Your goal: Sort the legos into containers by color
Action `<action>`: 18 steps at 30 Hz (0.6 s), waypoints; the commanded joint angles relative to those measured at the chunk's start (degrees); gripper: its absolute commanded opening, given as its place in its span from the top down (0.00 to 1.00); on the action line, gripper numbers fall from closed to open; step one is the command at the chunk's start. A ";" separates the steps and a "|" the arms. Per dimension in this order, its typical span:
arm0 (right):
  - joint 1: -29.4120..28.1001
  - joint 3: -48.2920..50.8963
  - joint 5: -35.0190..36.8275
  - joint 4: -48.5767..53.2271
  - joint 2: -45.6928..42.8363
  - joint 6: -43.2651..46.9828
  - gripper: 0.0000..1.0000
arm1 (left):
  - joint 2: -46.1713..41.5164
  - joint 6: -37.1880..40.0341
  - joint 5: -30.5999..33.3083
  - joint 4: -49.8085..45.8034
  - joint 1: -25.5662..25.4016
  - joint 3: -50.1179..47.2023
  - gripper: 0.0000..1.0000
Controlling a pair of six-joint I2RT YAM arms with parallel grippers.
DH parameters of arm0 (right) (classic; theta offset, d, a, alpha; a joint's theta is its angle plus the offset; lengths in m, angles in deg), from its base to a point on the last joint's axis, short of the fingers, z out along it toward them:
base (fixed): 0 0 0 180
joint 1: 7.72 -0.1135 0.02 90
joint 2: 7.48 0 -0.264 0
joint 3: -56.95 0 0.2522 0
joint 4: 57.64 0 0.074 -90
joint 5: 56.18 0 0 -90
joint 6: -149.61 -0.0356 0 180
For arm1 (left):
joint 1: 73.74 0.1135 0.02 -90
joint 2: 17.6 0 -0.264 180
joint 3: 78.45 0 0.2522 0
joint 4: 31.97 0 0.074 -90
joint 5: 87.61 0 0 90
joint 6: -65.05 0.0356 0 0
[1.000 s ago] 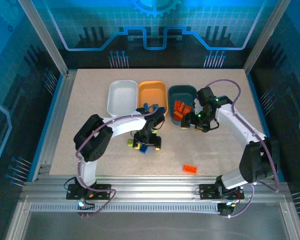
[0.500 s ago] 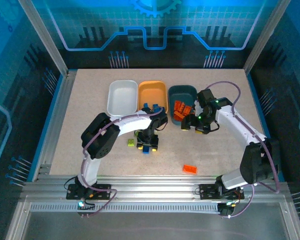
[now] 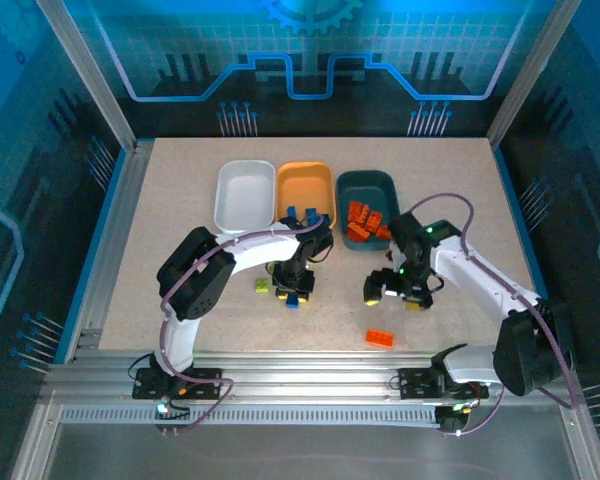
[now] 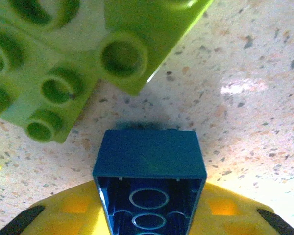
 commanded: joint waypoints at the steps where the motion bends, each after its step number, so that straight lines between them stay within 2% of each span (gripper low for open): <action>1: -3.54 5.40 1.05 1.85 -1.78 -5.08 0.00 | -3.56 -0.70 0.07 -1.45 -0.20 -1.00 0.67; 4: -4.45 6.76 3.06 1.06 -0.97 -5.70 0.00 | -6.02 -0.51 0.15 -2.72 -0.21 0.10 0.67; 12: -8.08 11.74 0.05 -7.73 -0.46 -9.49 0.02 | -7.35 1.60 1.82 -8.27 0.56 8.82 0.67; 18: -12.50 11.92 -0.50 -11.89 3.69 -13.31 0.04 | -5.06 4.27 3.00 -11.73 4.84 18.33 0.67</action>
